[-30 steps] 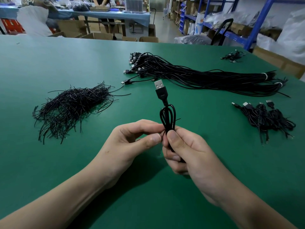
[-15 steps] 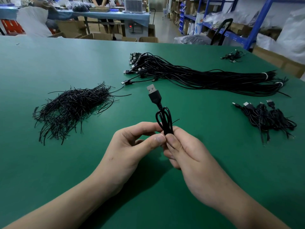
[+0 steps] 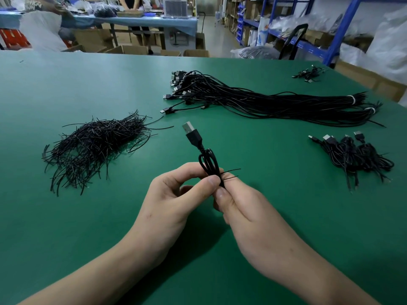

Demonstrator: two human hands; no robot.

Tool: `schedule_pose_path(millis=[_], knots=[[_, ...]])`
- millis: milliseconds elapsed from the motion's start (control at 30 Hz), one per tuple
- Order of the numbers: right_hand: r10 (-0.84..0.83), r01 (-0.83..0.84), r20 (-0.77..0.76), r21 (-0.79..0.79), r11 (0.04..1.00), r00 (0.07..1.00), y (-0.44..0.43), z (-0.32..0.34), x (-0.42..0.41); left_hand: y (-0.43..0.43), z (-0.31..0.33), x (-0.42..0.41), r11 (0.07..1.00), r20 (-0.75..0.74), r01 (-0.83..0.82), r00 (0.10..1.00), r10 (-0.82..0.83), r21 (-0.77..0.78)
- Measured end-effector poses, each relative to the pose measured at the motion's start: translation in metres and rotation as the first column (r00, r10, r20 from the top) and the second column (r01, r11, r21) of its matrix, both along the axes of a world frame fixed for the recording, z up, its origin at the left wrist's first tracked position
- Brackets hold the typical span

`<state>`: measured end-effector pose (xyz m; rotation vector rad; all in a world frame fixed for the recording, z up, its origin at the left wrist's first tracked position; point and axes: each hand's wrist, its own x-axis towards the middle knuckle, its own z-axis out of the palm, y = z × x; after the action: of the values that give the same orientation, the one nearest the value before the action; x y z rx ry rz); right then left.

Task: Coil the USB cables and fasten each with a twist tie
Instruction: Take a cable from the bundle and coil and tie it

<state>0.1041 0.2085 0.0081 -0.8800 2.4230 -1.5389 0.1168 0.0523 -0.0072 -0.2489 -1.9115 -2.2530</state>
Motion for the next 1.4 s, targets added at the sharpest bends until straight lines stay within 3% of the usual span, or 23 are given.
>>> schedule_pose_path(millis=[333, 500, 933, 1067, 1167, 1400], knots=[[0.149, -0.085, 0.352, -0.190, 0.978, 0.924, 0.003, 0.006, -0.009, -0.005, 0.002, -0.003, 0.981, -0.046, 0.042, 0.998, -0.052, -0.192], [0.195, -0.119, 0.425, -0.199, 0.973, 0.884, 0.007, 0.007, -0.013, -0.008, 0.003, -0.005, 0.961, -0.034, 0.086, 0.995, -0.098, -0.261], [0.200, -0.151, 0.356, -0.160, 0.975, 0.913, 0.010, -0.001, -0.014, -0.007, 0.000, -0.007, 0.980, 0.008, 0.067, 0.998, -0.066, -0.188], [0.014, -0.015, 0.114, 0.001, 1.000, 0.993, 0.015, 0.000, -0.019, -0.009, -0.001, -0.009, 0.987, -0.002, 0.031, 1.000, -0.031, -0.157], [-0.142, 0.141, -0.006, -0.063, 0.988, 0.990, 0.021, -0.001, -0.023, -0.009, -0.002, -0.009, 0.987, 0.028, 0.010, 1.000, -0.006, -0.163], [0.004, 0.014, 0.137, -0.129, 0.992, 0.991, 0.018, -0.003, -0.025, -0.006, 0.000, -0.007, 0.986, 0.083, 0.103, 0.992, -0.092, -0.133]])
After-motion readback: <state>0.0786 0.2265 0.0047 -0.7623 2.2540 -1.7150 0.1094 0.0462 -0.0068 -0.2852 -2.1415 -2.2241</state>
